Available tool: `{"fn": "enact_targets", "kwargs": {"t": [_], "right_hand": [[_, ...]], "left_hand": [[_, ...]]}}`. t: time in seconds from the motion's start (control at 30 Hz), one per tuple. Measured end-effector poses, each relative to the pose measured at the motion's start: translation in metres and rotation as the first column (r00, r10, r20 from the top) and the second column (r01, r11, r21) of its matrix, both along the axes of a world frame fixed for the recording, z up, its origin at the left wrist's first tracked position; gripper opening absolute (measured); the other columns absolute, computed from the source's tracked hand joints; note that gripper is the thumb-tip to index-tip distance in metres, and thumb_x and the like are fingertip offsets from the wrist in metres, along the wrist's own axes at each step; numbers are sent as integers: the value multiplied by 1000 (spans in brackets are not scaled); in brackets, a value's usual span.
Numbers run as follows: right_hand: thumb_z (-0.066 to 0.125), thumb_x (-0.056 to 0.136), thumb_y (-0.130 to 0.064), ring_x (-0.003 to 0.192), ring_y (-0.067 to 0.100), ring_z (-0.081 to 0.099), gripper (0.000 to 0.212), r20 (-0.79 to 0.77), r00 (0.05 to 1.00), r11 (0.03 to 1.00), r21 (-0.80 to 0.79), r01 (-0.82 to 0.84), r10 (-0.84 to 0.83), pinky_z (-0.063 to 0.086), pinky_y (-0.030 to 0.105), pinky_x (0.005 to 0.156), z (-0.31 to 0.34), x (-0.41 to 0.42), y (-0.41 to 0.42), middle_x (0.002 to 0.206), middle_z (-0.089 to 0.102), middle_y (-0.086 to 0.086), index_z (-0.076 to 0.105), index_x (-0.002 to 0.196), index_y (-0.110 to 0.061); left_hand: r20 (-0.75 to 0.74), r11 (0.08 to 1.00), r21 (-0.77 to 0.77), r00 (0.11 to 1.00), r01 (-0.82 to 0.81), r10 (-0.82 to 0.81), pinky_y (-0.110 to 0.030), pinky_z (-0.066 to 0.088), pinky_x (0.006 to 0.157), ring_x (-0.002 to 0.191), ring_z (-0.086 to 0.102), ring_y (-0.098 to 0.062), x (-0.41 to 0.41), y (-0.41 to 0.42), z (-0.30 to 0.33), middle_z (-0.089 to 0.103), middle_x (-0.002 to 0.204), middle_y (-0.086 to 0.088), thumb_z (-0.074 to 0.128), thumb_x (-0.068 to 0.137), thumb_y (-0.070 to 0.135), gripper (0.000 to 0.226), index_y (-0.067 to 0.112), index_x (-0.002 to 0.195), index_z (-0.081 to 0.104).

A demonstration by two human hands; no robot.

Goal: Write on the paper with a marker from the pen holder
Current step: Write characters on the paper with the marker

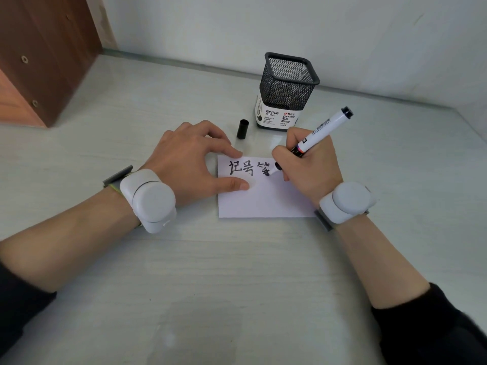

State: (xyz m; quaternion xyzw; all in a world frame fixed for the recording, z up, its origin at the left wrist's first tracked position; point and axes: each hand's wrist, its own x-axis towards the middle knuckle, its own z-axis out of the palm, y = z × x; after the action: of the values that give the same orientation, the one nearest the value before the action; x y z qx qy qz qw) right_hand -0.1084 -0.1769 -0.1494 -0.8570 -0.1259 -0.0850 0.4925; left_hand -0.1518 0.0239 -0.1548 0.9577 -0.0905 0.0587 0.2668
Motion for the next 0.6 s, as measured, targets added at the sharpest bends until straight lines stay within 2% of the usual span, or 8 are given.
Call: {"fn": "enact_targets", "kwargs": {"t": [0.17,0.27,0.3,0.33,0.4,0.43,0.6], "right_hand": [[57,73,2,57,25,38,41,51,999,1000,-4,12,-12,27,32,52,1,3,0,49,24,4,27,53,-17],[57,74,2,53,33,41,32,49,998,999,19,28,-29,30,31,53,1,2,-1,52,35,28,33,55,-6],[57,74,2,51,32,44,29,41,998,998,44,39,-41,32,30,52,1,2,-2,52,40,30,35,56,-4],[57,74,1,47,27,46,29,31,998,996,76,49,-52,34,27,51,0,3,-3,48,43,26,36,55,-5],[57,74,0,38,10,47,31,5,998,988,140,59,-61,36,20,46,-1,5,-5,37,45,-2,37,54,-12],[58,74,-1,35,5,48,32,-8,998,985,163,57,-57,37,18,45,-2,6,-5,36,45,-8,38,53,-14],[69,80,-22,38,2,52,40,-58,997,977,204,62,-51,40,12,47,-1,6,-3,38,57,-9,50,45,-27]], "left_hand": [[1,1000,-2,1000,-2,2,-41,33,99,101,41,-10,-1,0,1,51,117,20,53,51,82,61,50,103,62],[0,1000,1,1000,-3,3,-40,32,100,102,41,-11,-1,0,1,51,117,20,55,52,81,60,50,104,62],[0,1000,1,1000,-1,1,-41,32,100,102,41,-11,-1,0,1,51,117,20,55,52,81,61,50,104,62],[1,1000,-1,1000,0,0,-41,33,100,101,40,-10,-1,0,1,51,117,20,54,51,81,61,50,103,62],[1,1000,-10,1000,-1,1,-41,33,100,100,40,-9,-1,0,1,51,117,20,55,52,81,60,50,103,62],[1,1000,-14,1000,-2,2,-41,33,100,101,40,-10,-1,0,0,51,117,19,56,52,80,59,50,103,62],[-6,1000,-11,1000,7,-7,-42,34,98,103,44,-13,-1,1,3,52,117,19,56,56,78,56,48,103,63]]}}
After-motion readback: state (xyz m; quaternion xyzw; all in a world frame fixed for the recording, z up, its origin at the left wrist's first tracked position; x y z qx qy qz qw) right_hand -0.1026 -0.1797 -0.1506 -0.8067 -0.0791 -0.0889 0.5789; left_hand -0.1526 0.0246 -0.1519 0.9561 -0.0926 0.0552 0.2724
